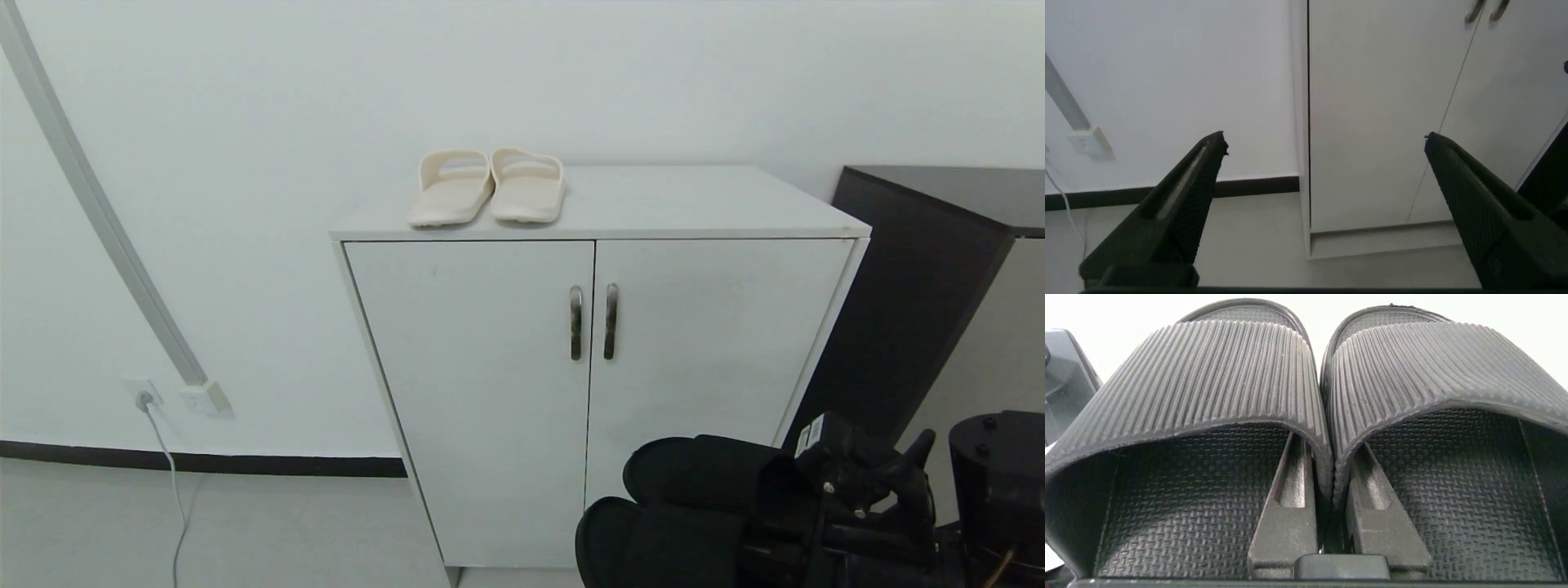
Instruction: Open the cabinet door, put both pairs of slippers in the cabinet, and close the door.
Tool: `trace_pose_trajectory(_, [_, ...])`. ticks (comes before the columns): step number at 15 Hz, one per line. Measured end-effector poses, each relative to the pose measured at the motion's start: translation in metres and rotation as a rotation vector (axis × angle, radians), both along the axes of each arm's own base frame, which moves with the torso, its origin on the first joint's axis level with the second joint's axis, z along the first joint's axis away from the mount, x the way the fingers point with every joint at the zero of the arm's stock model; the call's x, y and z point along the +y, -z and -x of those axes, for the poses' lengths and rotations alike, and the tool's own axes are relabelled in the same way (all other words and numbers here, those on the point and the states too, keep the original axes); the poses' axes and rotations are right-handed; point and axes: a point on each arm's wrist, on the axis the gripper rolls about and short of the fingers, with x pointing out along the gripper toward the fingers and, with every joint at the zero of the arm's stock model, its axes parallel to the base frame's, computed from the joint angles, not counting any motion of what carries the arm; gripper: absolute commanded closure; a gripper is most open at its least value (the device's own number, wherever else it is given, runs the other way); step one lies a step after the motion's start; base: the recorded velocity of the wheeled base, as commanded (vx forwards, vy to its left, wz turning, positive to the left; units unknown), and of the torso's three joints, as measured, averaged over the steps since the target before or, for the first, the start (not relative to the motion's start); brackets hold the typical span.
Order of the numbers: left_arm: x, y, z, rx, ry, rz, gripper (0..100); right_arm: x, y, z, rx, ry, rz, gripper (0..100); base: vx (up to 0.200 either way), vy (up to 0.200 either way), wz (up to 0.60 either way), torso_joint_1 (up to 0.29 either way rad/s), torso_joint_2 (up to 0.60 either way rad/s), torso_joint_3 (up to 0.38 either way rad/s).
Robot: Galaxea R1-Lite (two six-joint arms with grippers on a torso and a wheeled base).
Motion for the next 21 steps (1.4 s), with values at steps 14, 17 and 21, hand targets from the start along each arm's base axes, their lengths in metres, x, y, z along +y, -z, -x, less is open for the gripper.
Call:
trace_pose_trajectory(14, [0.0, -0.017, 0.003, -0.038, 0.004, 0.023, 0, -0.001, 0.002, 0.001, 0.002, -0.006, 0.009, 100, 0.0, 0.0, 0.0, -0.031, 0.23, 0.196])
trace_pose_trajectory(17, [-0.002, -0.052, -0.005, -0.007, 0.087, 0.049, 0, 0.0, 0.003, 0.002, -0.018, -0.022, 0.025, 100, 0.0, 0.0, 0.0, 0.0, 0.05, 0.039])
trace_pose_trajectory(21, [-0.006, -0.093, -0.047, 0.054, 0.288, 0.051, 0, 0.0, 0.004, 0.003, -0.014, -0.024, 0.027, 100, 0.0, 0.0, 0.0, 0.0, 0.0, 0.0])
